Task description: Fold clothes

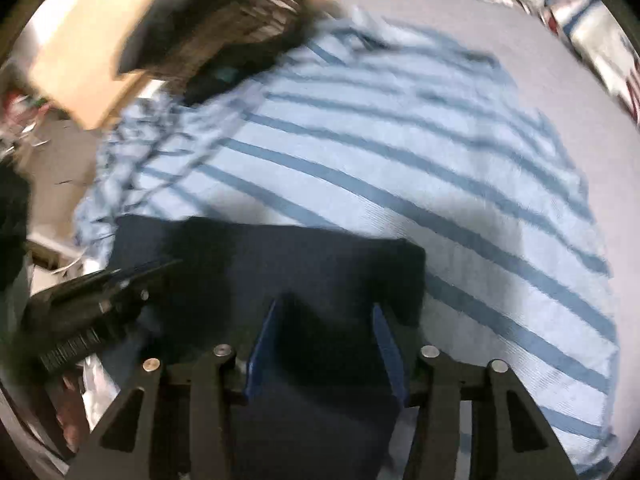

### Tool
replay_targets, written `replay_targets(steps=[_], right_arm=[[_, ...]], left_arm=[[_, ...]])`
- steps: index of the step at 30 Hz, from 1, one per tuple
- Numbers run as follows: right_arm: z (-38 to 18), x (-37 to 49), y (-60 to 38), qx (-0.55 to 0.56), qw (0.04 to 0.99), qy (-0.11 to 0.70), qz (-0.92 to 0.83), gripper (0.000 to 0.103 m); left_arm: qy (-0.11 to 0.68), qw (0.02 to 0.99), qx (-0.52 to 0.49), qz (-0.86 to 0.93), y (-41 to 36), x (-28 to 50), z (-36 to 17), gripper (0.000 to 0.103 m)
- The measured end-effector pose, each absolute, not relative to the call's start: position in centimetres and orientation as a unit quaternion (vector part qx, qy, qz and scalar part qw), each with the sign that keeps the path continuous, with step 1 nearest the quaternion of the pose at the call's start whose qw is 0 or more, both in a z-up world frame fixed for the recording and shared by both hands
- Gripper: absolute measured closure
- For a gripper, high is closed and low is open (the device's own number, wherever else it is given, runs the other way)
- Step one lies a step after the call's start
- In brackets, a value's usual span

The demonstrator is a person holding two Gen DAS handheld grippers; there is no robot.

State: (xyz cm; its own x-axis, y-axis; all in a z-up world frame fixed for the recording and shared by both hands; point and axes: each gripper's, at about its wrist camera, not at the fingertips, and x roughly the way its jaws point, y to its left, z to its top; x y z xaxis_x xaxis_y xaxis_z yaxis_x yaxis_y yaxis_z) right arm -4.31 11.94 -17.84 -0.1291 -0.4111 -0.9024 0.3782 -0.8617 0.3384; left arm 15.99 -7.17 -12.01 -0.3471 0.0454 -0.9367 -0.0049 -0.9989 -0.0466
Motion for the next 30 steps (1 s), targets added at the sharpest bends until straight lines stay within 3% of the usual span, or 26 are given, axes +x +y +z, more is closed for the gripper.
replay_targets(steps=[2,6,9,12,16,22,24,26,28,30], right_arm=[[-19.8,-4.9,12.1,0.618,0.258,-0.022,-0.742,0.052],[-18.8,-4.4,12.6,0.605,0.282,-0.019,-0.744,0.052],[-17.4,-3.3,15.1,0.61,0.291,-0.086,-0.733,0.042],[-17.4,-1.1,18.4,0.621,0.3,-0.181,-0.701,0.039],[-19.0,2.2,21.3,0.637,0.277,-0.265,-0.669,0.034],[-22.4,5.6,21.1,0.683,0.234,-0.292,-0.628,0.034],[-22.5,6.1,20.9,0.686,0.24,-0.294,-0.621,0.034],[-22.6,6.6,20.8,0.69,0.241,-0.295,-0.615,0.033],[-23.1,6.8,20.7,0.704,0.243,-0.301,-0.595,0.032],[-23.8,7.1,20.6,0.715,0.243,-0.31,-0.577,0.032]], left_arm=[[-0.047,0.0,-0.582,0.812,-9.6,16.3,-14.9,0.084],[-0.16,0.04,-0.55,0.819,-12.9,18.1,-14.0,0.084],[-0.255,0.09,-0.535,0.8,-16.2,20.3,-12.2,0.084],[-0.315,0.118,-0.48,0.81,-19.8,25.1,-10.2,0.084],[-0.356,0.073,-0.434,0.824,-23.6,32.5,-10.0,0.084],[-0.45,0.032,-0.438,0.778,-26.2,38.1,-13.1,0.084],[-0.462,0.031,-0.426,0.777,-25.7,37.9,-13.2,0.076],[-0.473,0.029,-0.409,0.779,-25.5,38.0,-13.0,0.043],[-0.473,0.028,-0.395,0.787,-25.4,38.0,-12.1,0.036],[-0.463,0.034,-0.387,0.797,-25.2,37.8,-10.9,0.036]])
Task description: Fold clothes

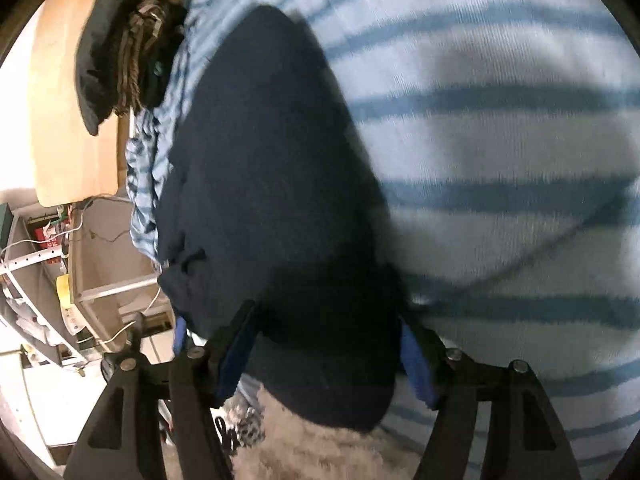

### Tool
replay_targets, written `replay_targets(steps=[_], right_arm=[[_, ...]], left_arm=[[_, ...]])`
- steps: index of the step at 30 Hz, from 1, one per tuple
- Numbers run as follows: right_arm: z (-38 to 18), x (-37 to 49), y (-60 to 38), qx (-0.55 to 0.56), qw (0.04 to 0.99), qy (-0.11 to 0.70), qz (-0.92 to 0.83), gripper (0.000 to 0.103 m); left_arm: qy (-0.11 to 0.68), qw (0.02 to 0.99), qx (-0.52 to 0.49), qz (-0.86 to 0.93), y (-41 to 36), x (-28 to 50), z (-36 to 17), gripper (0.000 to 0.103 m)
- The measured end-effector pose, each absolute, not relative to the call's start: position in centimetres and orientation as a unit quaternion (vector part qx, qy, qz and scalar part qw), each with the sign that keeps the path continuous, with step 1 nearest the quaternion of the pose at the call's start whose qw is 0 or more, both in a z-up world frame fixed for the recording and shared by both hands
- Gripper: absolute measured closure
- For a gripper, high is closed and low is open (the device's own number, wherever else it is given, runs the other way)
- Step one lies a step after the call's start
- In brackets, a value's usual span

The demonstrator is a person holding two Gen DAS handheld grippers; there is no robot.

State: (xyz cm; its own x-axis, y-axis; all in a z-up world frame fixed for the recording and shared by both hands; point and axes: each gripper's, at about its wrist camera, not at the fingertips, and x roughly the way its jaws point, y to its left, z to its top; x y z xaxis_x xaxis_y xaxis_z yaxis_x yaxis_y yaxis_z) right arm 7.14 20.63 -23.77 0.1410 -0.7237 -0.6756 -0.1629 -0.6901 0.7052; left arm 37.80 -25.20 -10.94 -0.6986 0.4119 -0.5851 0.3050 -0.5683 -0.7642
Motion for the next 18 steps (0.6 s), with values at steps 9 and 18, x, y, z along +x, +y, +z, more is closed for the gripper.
replay_targets(steps=[9,18], right_arm=[[-25.5,8.0,20.5,0.718,0.248,-0.358,-0.543,0.037],[-26.1,7.5,19.6,0.722,0.253,-0.367,-0.529,0.024]], left_arm=[[-0.276,0.114,-0.445,0.844,-18.9,32.8,-7.6,0.036],[-0.226,0.143,-0.472,0.84,-17.2,32.0,-7.8,0.036]])
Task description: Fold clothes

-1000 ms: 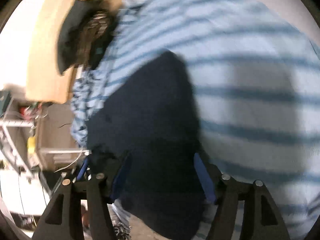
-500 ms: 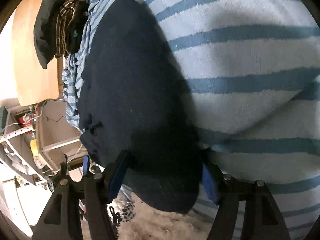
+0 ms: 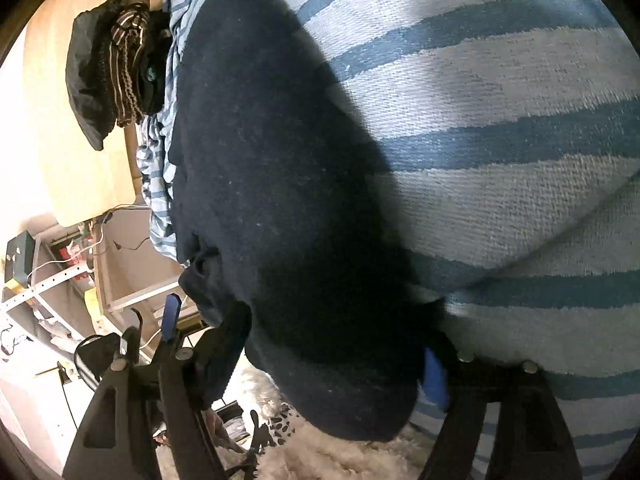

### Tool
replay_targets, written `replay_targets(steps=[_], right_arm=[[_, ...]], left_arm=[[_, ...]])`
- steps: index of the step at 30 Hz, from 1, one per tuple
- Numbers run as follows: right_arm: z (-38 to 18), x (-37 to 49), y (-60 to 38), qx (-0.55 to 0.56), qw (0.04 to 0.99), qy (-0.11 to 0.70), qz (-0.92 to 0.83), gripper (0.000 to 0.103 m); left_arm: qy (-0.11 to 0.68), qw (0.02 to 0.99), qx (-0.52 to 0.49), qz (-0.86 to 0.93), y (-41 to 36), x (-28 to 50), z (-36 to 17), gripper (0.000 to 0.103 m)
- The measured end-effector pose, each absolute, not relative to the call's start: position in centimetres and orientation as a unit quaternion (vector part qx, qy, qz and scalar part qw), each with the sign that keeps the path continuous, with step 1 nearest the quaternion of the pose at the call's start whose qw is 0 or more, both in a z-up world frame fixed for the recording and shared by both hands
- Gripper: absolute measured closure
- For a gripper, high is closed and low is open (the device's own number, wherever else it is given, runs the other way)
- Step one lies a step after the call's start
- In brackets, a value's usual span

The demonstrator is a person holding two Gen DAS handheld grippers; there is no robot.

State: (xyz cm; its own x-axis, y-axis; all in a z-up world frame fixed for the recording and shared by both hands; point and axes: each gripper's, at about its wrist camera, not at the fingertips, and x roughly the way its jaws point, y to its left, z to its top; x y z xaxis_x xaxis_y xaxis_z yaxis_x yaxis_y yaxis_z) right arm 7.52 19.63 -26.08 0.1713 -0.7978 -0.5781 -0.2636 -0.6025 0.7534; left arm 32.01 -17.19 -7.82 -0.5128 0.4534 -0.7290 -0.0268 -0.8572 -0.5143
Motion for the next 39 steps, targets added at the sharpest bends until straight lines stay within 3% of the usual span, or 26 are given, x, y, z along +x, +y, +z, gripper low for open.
replay_targets(steps=[4,6,10,12,23,31,32,33,34,39], right_arm=[[-25.8,7.4,19.4,0.729,0.243,-0.358,-0.53,0.024],[-25.1,7.3,19.4,0.733,0.231,-0.337,-0.543,0.026],[-20.0,6.1,19.3,0.694,0.198,-0.216,-0.658,0.026],[-17.9,4.6,19.4,0.661,0.195,-0.201,-0.696,0.025],[-21.6,-6.4,18.1,0.659,0.218,-0.272,-0.666,0.024],[-25.1,-8.5,17.4,0.653,0.295,-0.319,-0.62,0.022],[-24.8,-8.5,17.0,0.653,0.305,-0.303,-0.624,0.028],[-24.5,-8.4,16.4,0.651,0.314,-0.281,-0.632,0.053],[-24.1,-8.3,15.8,0.649,0.32,-0.261,-0.639,0.066],[-20.8,-7.7,13.9,0.624,0.316,-0.19,-0.689,0.075]], left_arm=[[-0.226,0.138,-0.482,0.835,-16.9,31.7,-8.3,0.036],[-0.27,0.114,-0.476,0.829,-18.7,32.1,-9.0,0.036],[-0.365,0.041,-0.433,0.823,-23.7,33.6,-9.1,0.036],[-0.401,0.007,-0.422,0.813,-25.5,33.4,-9.0,0.036],[-0.523,-0.073,-0.456,0.717,-28.8,26.7,-9.5,0.036],[-0.495,-0.054,-0.48,0.722,-27.7,24.5,-10.9,0.036],[-0.501,-0.047,-0.482,0.717,-27.4,24.6,-11.5,0.036],[-0.506,-0.041,-0.485,0.712,-27.1,24.8,-11.9,0.036],[-0.509,-0.037,-0.488,0.708,-26.9,25.0,-12.4,0.036],[-0.519,-0.037,-0.488,0.701,-26.9,26.6,-13.2,0.036]])
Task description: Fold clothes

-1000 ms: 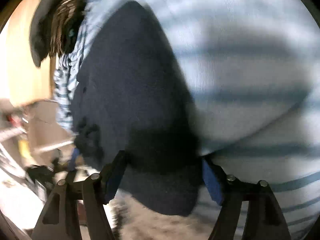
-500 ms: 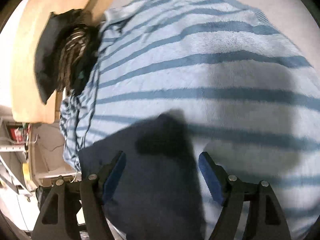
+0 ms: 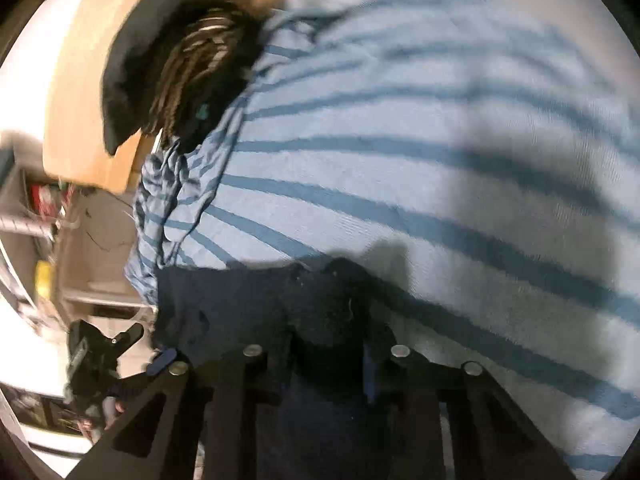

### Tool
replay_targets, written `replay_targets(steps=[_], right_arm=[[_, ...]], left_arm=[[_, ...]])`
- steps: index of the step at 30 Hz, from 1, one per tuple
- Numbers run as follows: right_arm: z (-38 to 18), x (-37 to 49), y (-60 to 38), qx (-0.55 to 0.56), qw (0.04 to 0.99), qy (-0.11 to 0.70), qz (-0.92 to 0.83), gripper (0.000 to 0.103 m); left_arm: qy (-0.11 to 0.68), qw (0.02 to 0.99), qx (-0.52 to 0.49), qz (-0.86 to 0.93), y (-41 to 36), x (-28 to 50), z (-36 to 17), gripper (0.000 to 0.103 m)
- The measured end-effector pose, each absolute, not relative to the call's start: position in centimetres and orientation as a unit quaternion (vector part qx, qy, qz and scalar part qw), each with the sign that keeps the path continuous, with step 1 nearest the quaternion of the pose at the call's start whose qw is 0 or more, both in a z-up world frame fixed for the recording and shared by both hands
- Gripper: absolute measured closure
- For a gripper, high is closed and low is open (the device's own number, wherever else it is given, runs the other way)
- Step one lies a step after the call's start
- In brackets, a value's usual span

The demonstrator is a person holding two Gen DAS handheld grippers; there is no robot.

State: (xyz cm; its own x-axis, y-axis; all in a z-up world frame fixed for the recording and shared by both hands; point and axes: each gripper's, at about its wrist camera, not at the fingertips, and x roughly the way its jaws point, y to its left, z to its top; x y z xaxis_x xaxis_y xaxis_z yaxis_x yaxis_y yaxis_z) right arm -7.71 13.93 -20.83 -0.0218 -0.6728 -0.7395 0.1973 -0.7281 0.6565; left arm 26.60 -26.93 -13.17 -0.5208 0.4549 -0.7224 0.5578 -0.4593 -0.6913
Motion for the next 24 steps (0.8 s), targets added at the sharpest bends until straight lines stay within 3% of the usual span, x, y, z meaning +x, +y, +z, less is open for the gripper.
replay_targets(steps=[8,16,17,19,22,24], right_arm=[[-18.1,-10.3,12.0,0.605,0.293,-0.159,-0.723,0.076],[-19.2,-13.5,9.9,0.63,0.284,-0.155,-0.706,0.075],[-19.7,-13.6,10.0,0.639,0.285,-0.156,-0.697,0.073],[-20.6,-13.0,10.7,0.66,0.285,-0.158,-0.676,0.057],[-20.7,-9.1,13.9,0.67,0.283,-0.181,-0.662,0.051],[-20.7,-6.2,16.1,0.672,0.281,-0.197,-0.656,0.039]], left_arm=[[0.531,0.055,0.447,-0.718,-28.7,28.0,-11.0,0.036],[0.532,0.062,0.433,-0.725,-29.4,27.9,-10.0,0.036],[0.529,0.064,0.435,-0.726,-29.4,28.0,-10.1,0.036],[0.527,0.063,0.44,-0.724,-29.3,28.4,-10.6,0.036],[0.531,0.06,0.445,-0.718,-29.1,29.5,-11.5,0.036],[0.533,0.067,0.443,-0.718,-28.8,30.5,-12.1,0.036]])
